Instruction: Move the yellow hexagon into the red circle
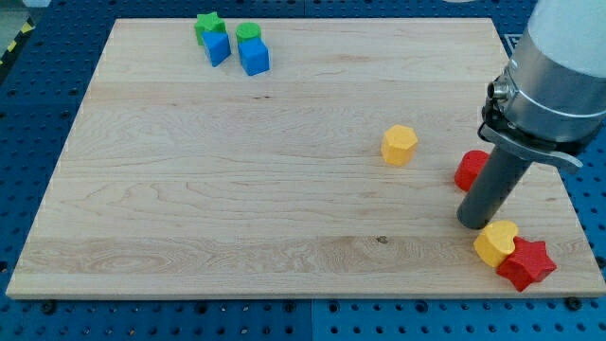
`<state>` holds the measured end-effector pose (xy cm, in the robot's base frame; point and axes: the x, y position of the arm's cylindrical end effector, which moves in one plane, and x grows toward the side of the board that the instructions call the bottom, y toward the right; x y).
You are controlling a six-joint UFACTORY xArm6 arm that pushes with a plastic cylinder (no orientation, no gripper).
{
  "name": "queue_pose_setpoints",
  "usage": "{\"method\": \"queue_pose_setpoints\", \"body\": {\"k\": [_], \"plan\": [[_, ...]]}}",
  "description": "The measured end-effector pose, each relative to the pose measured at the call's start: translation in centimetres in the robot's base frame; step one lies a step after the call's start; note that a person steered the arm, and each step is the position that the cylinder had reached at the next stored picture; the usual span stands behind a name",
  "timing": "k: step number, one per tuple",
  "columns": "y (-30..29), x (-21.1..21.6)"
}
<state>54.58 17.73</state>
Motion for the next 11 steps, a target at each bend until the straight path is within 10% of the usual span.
{"method": "queue_pose_setpoints", "body": {"k": [4,11], "plan": [[-14.3,-12.1],[-2.3,-9.8]]}}
